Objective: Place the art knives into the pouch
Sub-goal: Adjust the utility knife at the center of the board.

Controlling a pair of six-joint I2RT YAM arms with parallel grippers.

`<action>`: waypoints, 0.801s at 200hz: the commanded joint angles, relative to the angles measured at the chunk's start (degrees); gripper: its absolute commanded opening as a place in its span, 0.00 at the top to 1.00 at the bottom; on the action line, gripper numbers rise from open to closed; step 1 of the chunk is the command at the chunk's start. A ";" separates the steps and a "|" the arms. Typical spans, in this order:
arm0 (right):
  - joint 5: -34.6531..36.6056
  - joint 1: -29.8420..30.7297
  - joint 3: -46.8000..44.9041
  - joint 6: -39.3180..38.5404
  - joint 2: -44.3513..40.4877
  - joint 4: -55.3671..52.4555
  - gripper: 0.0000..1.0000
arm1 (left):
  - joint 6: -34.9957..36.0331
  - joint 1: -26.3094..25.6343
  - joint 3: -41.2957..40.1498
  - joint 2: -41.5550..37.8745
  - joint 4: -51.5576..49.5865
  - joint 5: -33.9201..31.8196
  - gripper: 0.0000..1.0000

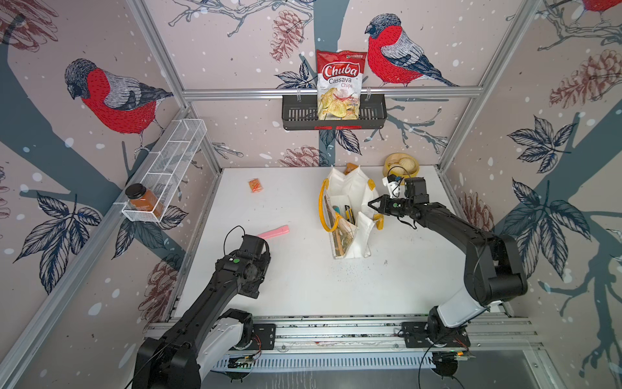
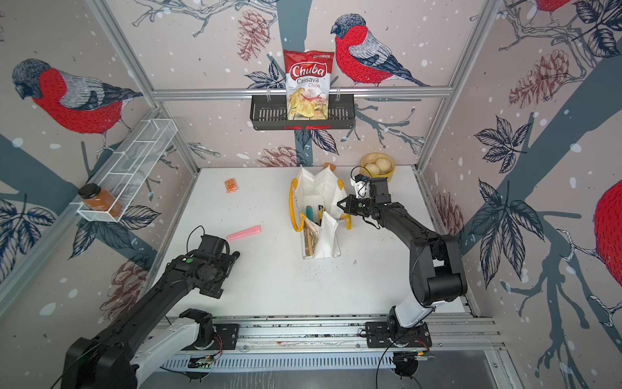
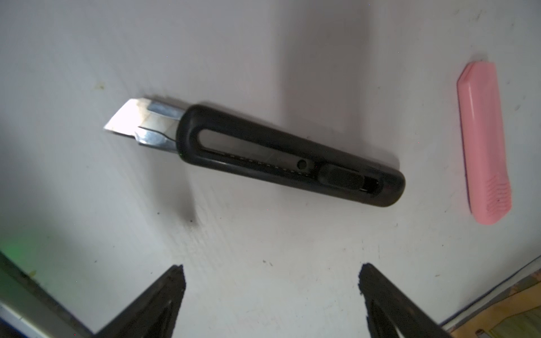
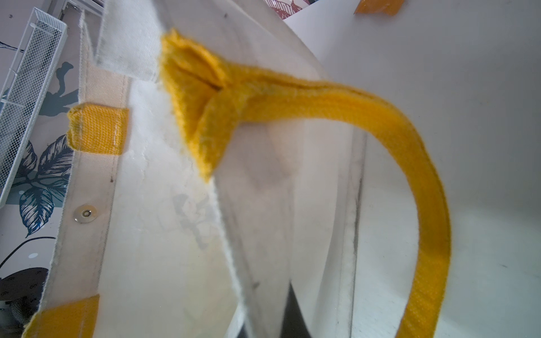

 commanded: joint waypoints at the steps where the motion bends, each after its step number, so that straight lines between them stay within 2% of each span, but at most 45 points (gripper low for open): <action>1: -1.01 0.19 -0.34 -0.39 -0.29 -0.09 1.00 | -5.65 1.93 -0.91 -1.84 0.78 -4.11 0.06; 37: -0.88 0.60 -0.34 -0.35 0.39 -0.05 1.00 | -7.08 4.18 0.72 -0.85 -0.15 -7.65 0.05; 96: 0.11 0.64 -0.33 -0.69 0.41 -0.56 1.00 | -6.61 9.30 1.08 7.55 4.72 -3.35 0.04; 160: 0.36 0.45 -0.26 -0.74 1.69 -0.58 1.00 | -6.58 10.67 1.22 13.39 8.49 -1.59 0.05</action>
